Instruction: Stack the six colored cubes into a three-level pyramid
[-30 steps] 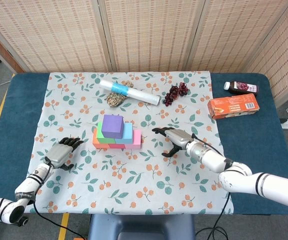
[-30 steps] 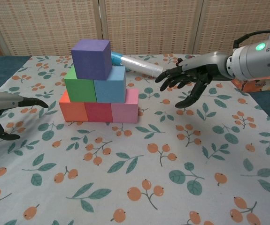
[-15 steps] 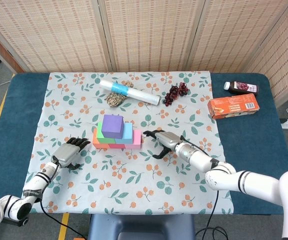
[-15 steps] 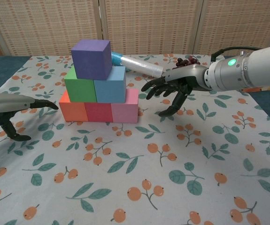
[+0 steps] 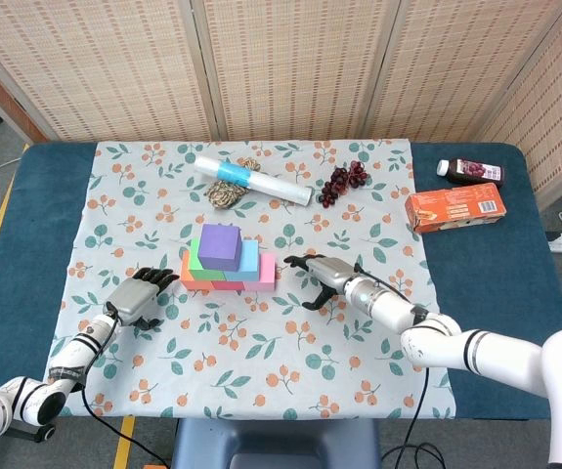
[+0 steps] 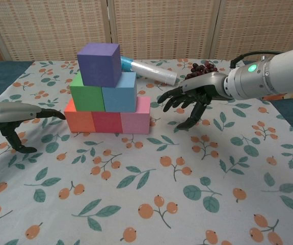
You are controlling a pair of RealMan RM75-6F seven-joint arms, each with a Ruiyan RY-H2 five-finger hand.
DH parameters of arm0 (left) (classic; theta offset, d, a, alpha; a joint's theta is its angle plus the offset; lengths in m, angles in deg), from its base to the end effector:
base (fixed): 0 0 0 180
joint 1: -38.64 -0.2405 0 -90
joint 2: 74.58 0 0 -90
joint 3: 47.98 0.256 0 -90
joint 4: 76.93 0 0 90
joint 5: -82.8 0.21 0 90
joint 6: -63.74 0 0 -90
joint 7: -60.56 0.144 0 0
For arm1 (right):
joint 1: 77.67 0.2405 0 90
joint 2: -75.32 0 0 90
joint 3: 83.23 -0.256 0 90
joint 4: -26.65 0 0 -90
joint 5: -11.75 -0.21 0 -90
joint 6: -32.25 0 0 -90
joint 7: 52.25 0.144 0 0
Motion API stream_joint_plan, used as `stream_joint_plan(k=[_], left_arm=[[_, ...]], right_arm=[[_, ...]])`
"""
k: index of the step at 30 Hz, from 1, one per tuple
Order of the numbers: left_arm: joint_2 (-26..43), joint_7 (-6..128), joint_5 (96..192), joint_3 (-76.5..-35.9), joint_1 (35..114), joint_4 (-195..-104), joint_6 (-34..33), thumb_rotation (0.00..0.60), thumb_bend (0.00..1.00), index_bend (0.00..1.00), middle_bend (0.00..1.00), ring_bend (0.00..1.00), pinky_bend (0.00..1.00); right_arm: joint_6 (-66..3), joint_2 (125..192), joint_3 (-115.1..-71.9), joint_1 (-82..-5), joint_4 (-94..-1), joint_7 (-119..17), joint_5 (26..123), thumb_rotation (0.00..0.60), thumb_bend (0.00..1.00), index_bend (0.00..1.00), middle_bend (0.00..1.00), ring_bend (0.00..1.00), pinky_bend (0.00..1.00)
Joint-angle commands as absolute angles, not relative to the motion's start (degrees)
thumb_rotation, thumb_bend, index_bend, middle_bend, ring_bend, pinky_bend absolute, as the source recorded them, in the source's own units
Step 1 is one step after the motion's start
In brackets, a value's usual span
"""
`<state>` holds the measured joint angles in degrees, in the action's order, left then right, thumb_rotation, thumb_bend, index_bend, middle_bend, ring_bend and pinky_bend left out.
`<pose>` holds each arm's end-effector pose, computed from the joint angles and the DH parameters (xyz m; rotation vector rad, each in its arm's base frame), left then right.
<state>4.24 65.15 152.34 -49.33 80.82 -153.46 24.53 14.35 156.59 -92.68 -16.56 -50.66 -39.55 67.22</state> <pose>-0.2445 0.3464 0.0132 -2.0116 -1.0536 -0.5563 -0.1146 -0.3954 -0.0242 2.0568 -1.5627 0.6781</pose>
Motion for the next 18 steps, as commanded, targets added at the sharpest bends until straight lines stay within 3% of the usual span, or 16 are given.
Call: stream_joint_plan(k=[1, 18], left_arm=[[4.39, 64.97, 152.52, -49.33, 80.87, -153.23, 24.65, 0.600, 0.32, 0.03, 0.00, 0.00, 0.01], [5.04, 63.47, 154.57, -49.35, 81.29, -152.14, 24.92, 0.600, 0.32, 0.03, 0.00, 0.00, 0.01]], right_arm=[[14.66, 157.25, -92.34, -15.98, -49.92, -39.82, 66.68, 0.600, 0.24, 0.00, 0.09, 0.00, 0.00], [15.00, 159.93, -91.55, -13.24, -47.05, -40.55, 63.92, 0.600, 0.24, 0.00, 0.09, 0.00, 0.00]])
